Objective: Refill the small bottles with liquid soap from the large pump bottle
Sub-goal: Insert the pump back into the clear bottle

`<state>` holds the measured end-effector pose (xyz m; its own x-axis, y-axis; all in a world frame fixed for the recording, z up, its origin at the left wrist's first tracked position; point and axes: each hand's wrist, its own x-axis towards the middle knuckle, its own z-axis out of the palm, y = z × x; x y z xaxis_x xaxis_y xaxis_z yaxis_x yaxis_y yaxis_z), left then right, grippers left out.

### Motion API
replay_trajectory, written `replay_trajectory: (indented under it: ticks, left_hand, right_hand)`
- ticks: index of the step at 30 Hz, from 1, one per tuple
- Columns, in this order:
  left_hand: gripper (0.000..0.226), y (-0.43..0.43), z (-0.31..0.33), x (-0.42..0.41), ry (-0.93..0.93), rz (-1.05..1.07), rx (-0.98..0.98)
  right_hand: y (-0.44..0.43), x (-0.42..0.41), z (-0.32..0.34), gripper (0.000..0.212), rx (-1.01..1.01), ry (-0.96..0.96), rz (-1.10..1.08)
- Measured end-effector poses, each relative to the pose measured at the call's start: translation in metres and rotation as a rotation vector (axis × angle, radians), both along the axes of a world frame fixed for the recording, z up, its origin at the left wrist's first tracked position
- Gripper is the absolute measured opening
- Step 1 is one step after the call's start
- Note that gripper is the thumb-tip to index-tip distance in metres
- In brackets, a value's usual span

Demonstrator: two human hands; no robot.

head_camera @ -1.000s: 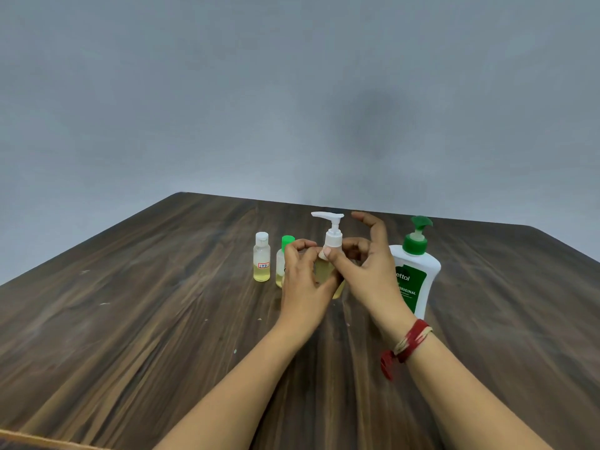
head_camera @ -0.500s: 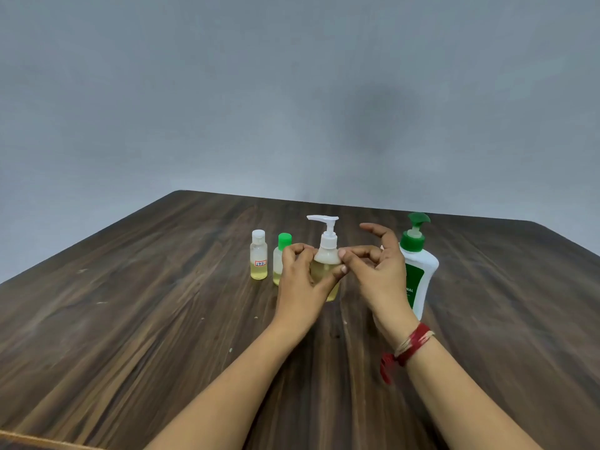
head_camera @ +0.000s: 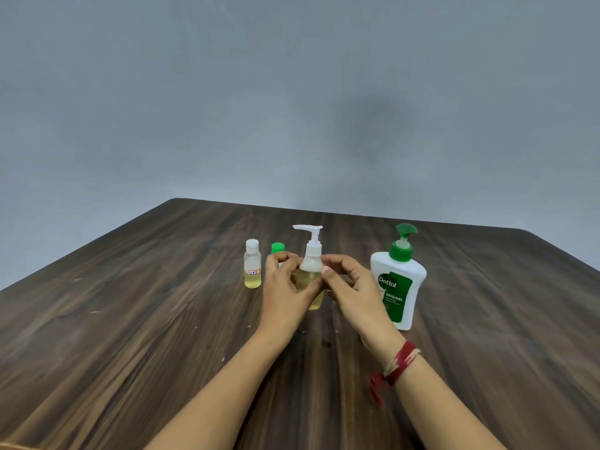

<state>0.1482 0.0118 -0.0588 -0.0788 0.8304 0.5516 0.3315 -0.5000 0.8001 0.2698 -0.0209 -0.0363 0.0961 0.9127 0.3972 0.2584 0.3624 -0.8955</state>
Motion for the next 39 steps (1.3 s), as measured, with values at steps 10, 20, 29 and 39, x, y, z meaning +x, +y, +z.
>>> replay_trajectory:
  ticks: [10, 20, 29, 39]
  left_hand:
    - [0.029, 0.002, -0.009, 0.004, 0.053, 0.022, 0.060]
    - [0.035, 0.005, -0.015, 0.008, 0.136, -0.032, 0.036]
    - [0.050, 0.003, -0.017, 0.005, 0.212, -0.135, 0.021]
    - [0.039, 0.009, -0.025, 0.006, 0.157, -0.175, -0.003]
  right_hand:
    - [0.004, -0.011, -0.019, 0.036, 0.029, -0.215, -0.059]
    - [0.014, -0.012, -0.026, 0.024, -0.011, -0.222, -0.073]
    - [0.016, 0.001, -0.025, 0.030, -0.066, -0.320, -0.094]
    - [0.011, 0.011, -0.019, 0.034, -0.078, -0.464, -0.099]
